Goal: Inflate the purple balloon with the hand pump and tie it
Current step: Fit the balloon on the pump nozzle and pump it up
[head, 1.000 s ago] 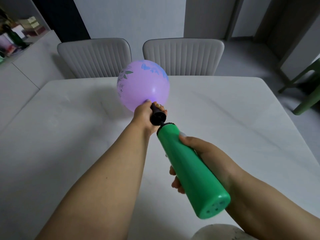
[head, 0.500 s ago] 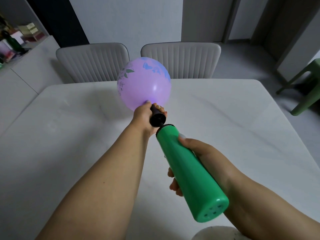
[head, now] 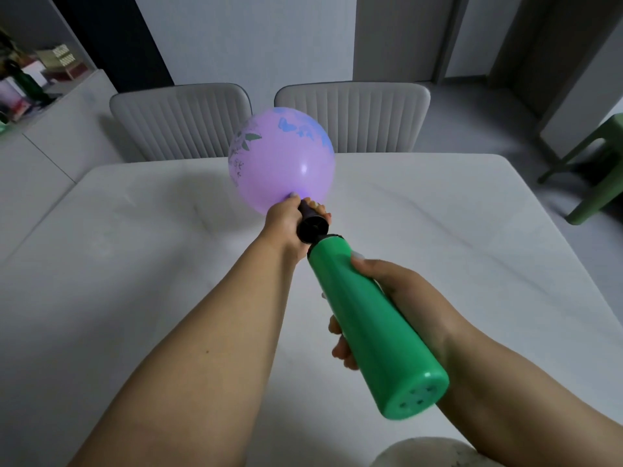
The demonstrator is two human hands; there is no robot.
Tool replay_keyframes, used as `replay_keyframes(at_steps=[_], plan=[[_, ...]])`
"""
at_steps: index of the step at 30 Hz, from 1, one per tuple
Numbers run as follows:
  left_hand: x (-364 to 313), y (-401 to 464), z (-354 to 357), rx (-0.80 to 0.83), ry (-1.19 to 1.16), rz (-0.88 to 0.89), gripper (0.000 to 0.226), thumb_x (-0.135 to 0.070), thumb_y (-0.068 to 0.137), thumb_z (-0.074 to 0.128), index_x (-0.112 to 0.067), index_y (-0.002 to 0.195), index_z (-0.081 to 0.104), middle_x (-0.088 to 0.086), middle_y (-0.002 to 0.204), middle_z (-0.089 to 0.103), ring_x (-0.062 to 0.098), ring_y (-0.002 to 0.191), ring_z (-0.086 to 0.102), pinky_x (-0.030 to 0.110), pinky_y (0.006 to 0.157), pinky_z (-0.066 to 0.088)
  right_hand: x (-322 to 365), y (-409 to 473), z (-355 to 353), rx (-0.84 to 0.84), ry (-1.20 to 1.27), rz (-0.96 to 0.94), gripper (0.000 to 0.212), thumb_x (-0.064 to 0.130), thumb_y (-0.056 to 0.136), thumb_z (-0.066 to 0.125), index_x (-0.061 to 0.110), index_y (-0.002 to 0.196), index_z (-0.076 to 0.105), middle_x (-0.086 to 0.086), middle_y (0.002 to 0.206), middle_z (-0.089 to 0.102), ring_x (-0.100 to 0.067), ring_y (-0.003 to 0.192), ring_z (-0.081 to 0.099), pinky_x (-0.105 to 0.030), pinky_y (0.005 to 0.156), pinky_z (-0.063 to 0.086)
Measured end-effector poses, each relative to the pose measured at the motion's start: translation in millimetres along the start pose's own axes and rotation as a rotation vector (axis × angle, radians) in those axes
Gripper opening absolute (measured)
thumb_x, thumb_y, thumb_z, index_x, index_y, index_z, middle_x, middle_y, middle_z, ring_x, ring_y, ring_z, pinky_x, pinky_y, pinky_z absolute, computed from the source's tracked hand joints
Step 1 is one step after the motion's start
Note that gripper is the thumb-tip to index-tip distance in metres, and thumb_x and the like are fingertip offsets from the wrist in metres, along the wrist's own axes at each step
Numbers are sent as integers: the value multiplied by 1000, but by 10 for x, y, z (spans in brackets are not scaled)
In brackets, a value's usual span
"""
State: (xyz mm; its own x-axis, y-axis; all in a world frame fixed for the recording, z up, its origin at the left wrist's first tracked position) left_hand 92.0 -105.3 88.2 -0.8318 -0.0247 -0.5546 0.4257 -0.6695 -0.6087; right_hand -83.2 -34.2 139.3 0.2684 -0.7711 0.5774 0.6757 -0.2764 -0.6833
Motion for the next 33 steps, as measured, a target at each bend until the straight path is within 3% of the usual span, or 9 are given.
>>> replay_keyframes(at_steps=[5, 14, 18, 26, 33], plan=[[75, -36, 60, 11, 76, 8, 45, -28, 103, 28, -11, 62, 38, -1, 37, 42, 12, 28, 41, 15, 45, 38, 162, 144, 64, -68, 18, -40, 52, 43, 88, 54, -3, 114, 55, -20, 69, 62, -31, 41, 63, -29, 41, 53], [-33, -76, 8, -2, 21, -3, 43, -27, 103, 31, -11, 65, 39, -1, 55, 40, 12, 38, 41, 16, 46, 38, 36, 1, 57, 1, 13, -8, 53, 43, 86, 54, -4, 112, 55, -20, 62, 64, -32, 44, 63, -30, 43, 53], [43, -99, 71, 16, 84, 16, 45, -27, 104, 29, -11, 62, 38, 0, 40, 41, 13, 30, 41, 20, 50, 37, 154, 131, 93, -62, 6, -47, 52, 42, 88, 53, -3, 113, 55, -20, 64, 64, -32, 42, 63, -29, 41, 53], [-43, -56, -51, -5, 75, 7, 43, -29, 103, 32, -11, 65, 40, 0, 46, 43, 13, 28, 43, 21, 51, 40, -111, -38, 30, 16, -20, 1, 55, 45, 85, 55, -4, 111, 57, -21, 66, 65, -34, 49, 64, -32, 47, 54], [16, -76, 39, 22, 120, 24, 43, -29, 103, 30, -11, 65, 39, 0, 41, 42, 14, 30, 42, 20, 50, 39, 127, 139, 81, -86, -13, -61, 54, 43, 87, 55, -2, 117, 55, -21, 72, 63, -32, 44, 64, -30, 43, 53]])
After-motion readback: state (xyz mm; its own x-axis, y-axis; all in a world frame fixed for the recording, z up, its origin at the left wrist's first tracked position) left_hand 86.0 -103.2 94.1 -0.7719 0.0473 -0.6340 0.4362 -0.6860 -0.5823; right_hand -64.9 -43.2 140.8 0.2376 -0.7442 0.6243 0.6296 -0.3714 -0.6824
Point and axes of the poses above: each hand's wrist, its own y-axis towards the middle knuckle, its own z-axis out of the palm, x = y × z, the point moved 5 cm from there along y, towards the middle knuckle
